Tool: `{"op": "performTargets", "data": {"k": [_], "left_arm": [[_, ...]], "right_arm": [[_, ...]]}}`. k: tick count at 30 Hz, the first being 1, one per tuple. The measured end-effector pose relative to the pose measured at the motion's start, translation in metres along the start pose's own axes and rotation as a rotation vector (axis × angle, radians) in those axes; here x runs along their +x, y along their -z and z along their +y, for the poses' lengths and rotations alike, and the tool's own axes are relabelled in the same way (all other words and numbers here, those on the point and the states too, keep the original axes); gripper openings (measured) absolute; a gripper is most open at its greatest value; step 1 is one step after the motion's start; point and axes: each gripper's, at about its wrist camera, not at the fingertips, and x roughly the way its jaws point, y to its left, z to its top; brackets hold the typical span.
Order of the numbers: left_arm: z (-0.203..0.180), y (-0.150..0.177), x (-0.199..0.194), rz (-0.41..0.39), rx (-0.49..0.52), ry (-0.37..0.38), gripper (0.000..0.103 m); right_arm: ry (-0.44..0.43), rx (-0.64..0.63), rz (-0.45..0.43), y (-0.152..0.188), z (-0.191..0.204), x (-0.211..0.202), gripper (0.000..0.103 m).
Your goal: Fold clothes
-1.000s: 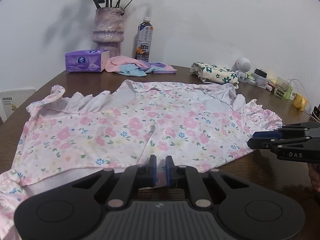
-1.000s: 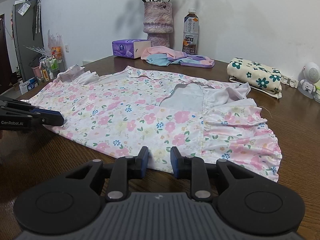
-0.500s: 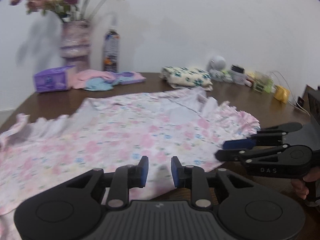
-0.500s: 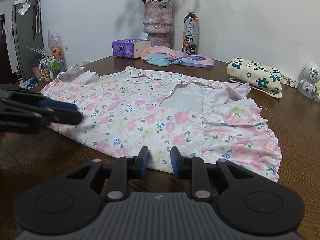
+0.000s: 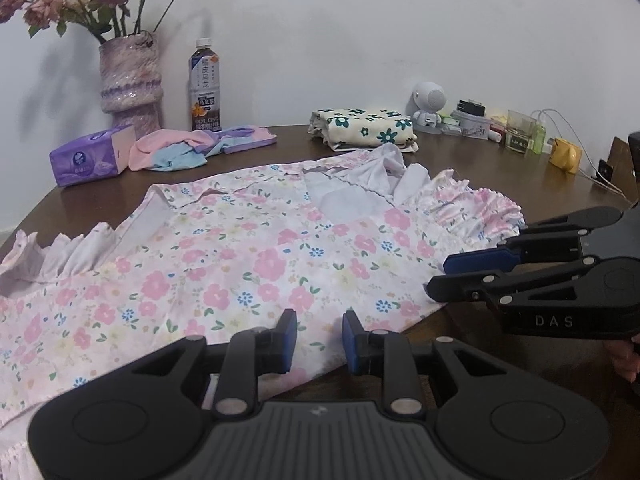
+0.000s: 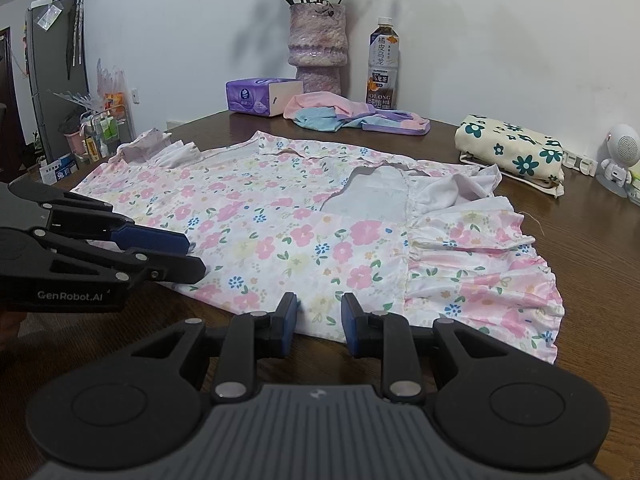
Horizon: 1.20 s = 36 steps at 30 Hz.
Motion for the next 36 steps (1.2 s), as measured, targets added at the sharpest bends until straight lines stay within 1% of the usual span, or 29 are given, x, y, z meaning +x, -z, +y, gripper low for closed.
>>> {"op": "performTargets", "data": {"k": [15,26,36], "left_arm": [[-0.0061,0.0070,-0.0084,-0.001,0.014,0.009,0.023],[-0.0043,0.0083,-0.0090,-0.006,0.002,0.018,0.023],[-0.0026,0.0084,-0.0094,-0.008,-0.010,0.024,0.023]], "right_arm": [[-0.003,-0.009,0.001,0.0067,0.0020,-0.0098,0.025],[-0.004,-0.008,0.001,0.0066,0.0010,-0.0099,0.025],[-0.010,-0.009,0.001,0.0070,0.0021,-0.0105,0.027]]}}
